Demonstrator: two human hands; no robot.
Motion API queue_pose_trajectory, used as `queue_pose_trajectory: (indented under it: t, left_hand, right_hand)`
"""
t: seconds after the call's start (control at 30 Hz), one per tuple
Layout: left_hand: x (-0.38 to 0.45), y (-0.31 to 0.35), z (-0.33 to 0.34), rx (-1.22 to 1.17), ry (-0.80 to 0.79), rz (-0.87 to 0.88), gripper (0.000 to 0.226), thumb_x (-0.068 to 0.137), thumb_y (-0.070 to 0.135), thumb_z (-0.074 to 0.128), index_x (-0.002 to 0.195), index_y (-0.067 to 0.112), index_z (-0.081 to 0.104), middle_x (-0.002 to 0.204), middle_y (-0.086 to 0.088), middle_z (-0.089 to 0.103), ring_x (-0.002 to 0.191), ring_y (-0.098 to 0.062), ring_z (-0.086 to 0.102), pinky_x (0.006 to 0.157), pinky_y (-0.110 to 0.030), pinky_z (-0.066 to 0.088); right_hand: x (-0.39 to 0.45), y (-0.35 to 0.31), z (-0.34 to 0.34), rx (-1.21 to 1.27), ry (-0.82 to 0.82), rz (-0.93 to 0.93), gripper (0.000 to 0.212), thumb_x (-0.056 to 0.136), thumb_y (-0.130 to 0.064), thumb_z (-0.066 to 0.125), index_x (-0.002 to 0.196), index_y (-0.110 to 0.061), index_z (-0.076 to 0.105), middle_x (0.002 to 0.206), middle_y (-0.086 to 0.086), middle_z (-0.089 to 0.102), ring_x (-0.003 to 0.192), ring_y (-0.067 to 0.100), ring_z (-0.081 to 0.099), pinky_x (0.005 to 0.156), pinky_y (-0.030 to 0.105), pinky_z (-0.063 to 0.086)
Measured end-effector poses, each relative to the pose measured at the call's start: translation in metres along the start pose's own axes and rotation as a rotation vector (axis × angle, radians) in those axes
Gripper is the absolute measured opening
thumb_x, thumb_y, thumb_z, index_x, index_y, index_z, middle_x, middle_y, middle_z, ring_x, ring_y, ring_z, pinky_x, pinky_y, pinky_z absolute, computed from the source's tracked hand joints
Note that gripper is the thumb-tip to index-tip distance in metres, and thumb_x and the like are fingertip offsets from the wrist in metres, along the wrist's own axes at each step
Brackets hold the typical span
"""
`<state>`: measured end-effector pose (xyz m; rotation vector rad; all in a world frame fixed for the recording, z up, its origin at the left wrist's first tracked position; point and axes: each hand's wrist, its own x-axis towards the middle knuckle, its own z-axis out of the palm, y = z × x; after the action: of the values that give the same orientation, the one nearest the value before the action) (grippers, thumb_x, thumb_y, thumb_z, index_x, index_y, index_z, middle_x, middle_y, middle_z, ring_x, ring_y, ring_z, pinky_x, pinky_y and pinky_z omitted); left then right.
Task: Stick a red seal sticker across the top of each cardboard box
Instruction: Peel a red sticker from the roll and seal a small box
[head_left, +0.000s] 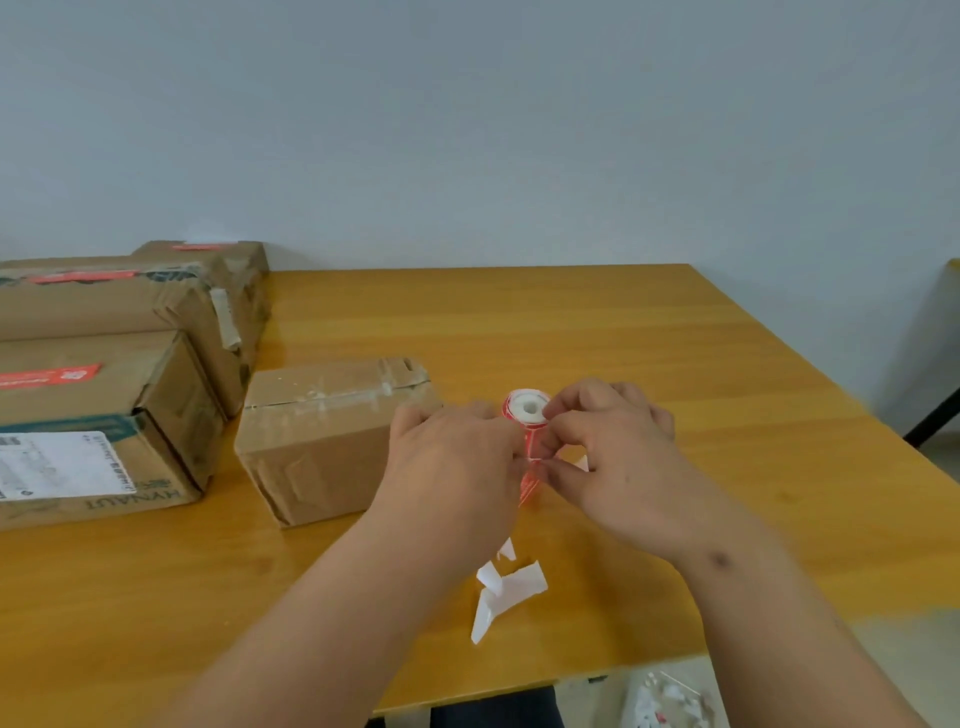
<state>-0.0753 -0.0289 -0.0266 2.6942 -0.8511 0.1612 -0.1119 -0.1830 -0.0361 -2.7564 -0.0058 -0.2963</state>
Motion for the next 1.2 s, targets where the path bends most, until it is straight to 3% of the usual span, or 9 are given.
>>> queue_pose_trajectory:
  t: [0.1, 0.2, 0.6, 0.93, 1.1, 1.2]
  left_hand:
    - [-0.003, -0.002, -0.002, -0.210, -0.065, -0.062, 0.019, 0.099, 0.030, 0.047, 0.084, 0.026, 0.059, 0.082, 0.008, 0.053, 0.074, -0.009, 0.049, 0.070, -0.024, 0.039]
    - [-0.004, -0.004, -0.003, -0.373, -0.155, -0.122, 0.023, 0.098, 0.025, 0.049, 0.080, 0.022, 0.062, 0.064, 0.007, 0.049, 0.054, -0.007, 0.042, 0.050, -0.021, 0.033]
    - [-0.005, -0.008, 0.006, -0.664, -0.136, -0.196, 0.027, 0.097, 0.021, 0.054, 0.083, -0.001, 0.060, 0.063, -0.003, 0.045, 0.047, -0.007, 0.034, 0.044, -0.014, 0.033]
    - [-0.006, -0.006, 0.010, -0.719, -0.159, -0.237, 0.029, 0.098, 0.023, 0.053, 0.070, 0.019, 0.059, 0.054, 0.008, 0.043, 0.044, -0.004, 0.037, 0.042, -0.012, 0.030]
    - [-0.004, -0.006, 0.007, -0.704, -0.180, -0.209, 0.027, 0.099, 0.029, 0.052, 0.073, 0.023, 0.060, 0.056, 0.009, 0.048, 0.045, -0.004, 0.039, 0.046, -0.014, 0.033]
    - [-0.003, -0.006, 0.004, -0.722, -0.153, -0.164, 0.025, 0.098, 0.031, 0.052, 0.076, 0.026, 0.062, 0.052, 0.012, 0.044, 0.046, -0.004, 0.036, 0.045, -0.015, 0.032]
  right_hand:
    - [-0.002, 0.001, -0.001, 0.022, 0.002, -0.057, 0.007, 0.084, -0.039, 0.069, 0.089, -0.034, 0.069, 0.111, -0.022, 0.046, 0.117, 0.009, 0.031, 0.097, 0.032, 0.014]
    - [-0.002, 0.000, -0.003, 0.016, -0.006, -0.092, 0.009, 0.082, -0.043, 0.071, 0.086, -0.034, 0.070, 0.108, -0.022, 0.048, 0.115, 0.006, 0.030, 0.098, 0.033, 0.013]
    - [-0.002, 0.004, 0.002, 0.062, 0.060, -0.167, 0.003, 0.072, -0.030, 0.068, 0.070, -0.030, 0.066, 0.093, -0.019, 0.054, 0.103, 0.009, 0.041, 0.091, 0.037, 0.020]
    - [-0.005, 0.007, 0.003, 0.126, 0.092, -0.148, 0.006, 0.072, -0.031, 0.067, 0.068, -0.027, 0.064, 0.092, -0.019, 0.058, 0.104, 0.008, 0.046, 0.094, 0.039, 0.021]
    - [-0.002, 0.008, -0.008, 0.046, 0.025, -0.076, 0.024, 0.073, -0.041, 0.077, 0.095, -0.036, 0.067, 0.105, -0.023, 0.055, 0.115, 0.003, 0.036, 0.099, 0.033, 0.014]
    - [0.001, 0.010, -0.006, 0.068, 0.060, -0.097, 0.018, 0.069, -0.042, 0.075, 0.084, -0.034, 0.070, 0.097, -0.019, 0.056, 0.110, 0.009, 0.040, 0.095, 0.036, 0.015]
